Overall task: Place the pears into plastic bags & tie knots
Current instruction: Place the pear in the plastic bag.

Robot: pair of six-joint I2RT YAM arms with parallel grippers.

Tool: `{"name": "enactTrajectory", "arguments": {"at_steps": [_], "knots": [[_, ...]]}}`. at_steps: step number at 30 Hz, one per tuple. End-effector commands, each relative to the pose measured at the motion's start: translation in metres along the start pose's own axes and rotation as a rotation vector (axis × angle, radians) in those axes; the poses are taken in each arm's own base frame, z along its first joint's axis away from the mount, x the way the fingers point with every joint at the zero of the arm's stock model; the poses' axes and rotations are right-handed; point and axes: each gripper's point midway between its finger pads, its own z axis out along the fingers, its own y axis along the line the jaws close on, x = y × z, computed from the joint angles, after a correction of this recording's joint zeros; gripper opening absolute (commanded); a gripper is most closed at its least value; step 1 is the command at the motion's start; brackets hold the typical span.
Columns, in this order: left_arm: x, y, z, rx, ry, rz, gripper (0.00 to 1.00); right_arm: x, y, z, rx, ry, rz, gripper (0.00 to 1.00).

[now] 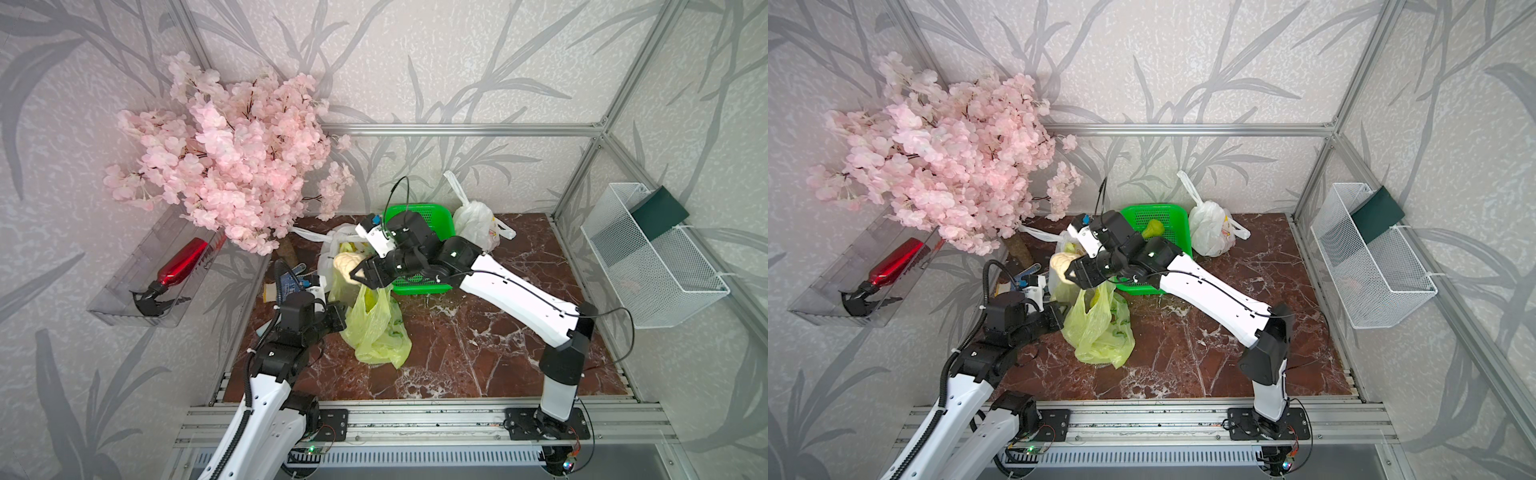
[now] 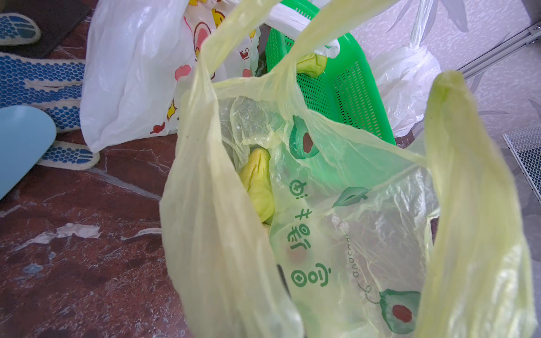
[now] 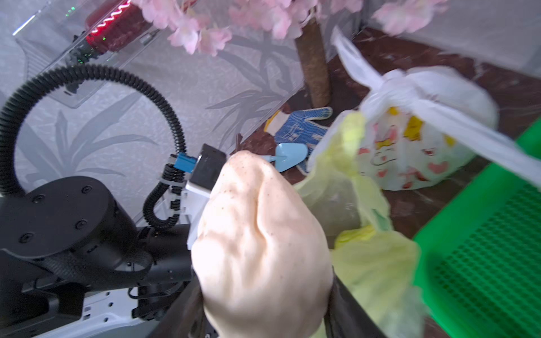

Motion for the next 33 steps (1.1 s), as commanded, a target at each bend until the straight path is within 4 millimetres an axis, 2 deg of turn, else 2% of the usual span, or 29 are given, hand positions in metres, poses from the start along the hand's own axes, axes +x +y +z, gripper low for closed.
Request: {"name": "enactTrajectory", "arguments": {"at_steps": [1, 3, 9, 12, 15, 17, 20, 22, 26, 29, 30, 31, 33], "knots": [[0.001, 0.003, 0.001, -0.010, -0.010, 0.006, 0.00, 0.036, -0.017, 0.040, -0.024, 0.129, 0.137, 0.28], [0.003, 0.004, 0.000, -0.011, -0.007, 0.006, 0.00, 0.052, -0.037, 0.045, 0.027, 0.158, 0.173, 0.26], [0.004, 0.007, 0.000, -0.024, -0.008, 0.019, 0.00, 0.113, -0.078, 0.050, 0.190, 0.298, 0.225, 0.26], [0.004, 0.004, 0.004, -0.008, -0.002, 0.019, 0.00, 0.119, -0.083, 0.054, 0.209, 0.318, 0.223, 0.30], [0.005, 0.000, 0.008, 0.015, 0.016, 0.019, 0.00, 0.110, -0.077, 0.060, 0.183, 0.320, 0.220, 0.44], [0.005, -0.001, 0.008, 0.016, 0.025, 0.026, 0.00, 0.096, -0.063, 0.061, 0.122, 0.304, 0.209, 0.56], [0.003, 0.001, 0.004, -0.007, 0.017, 0.035, 0.00, 0.071, -0.049, 0.050, 0.043, 0.256, 0.206, 0.69], [0.001, 0.002, 0.002, -0.014, 0.008, 0.039, 0.00, 0.055, -0.057, 0.036, 0.023, 0.210, 0.249, 0.73], [0.000, 0.003, 0.003, -0.024, 0.012, 0.035, 0.00, 0.028, -0.092, 0.005, 0.073, 0.098, 0.280, 0.74], [0.001, 0.003, 0.005, -0.024, 0.019, 0.036, 0.00, 0.012, -0.111, -0.009, 0.085, 0.032, 0.313, 0.74], [0.001, 0.003, 0.005, -0.024, 0.020, 0.038, 0.00, 0.007, -0.124, -0.014, 0.120, 0.009, 0.316, 0.74], [0.001, 0.003, 0.005, -0.026, 0.023, 0.041, 0.00, 0.003, -0.139, -0.020, 0.174, -0.013, 0.319, 0.74], [-0.001, 0.001, 0.003, -0.022, 0.023, 0.044, 0.00, -0.002, -0.197, -0.031, 0.329, -0.067, 0.356, 0.74]]}}
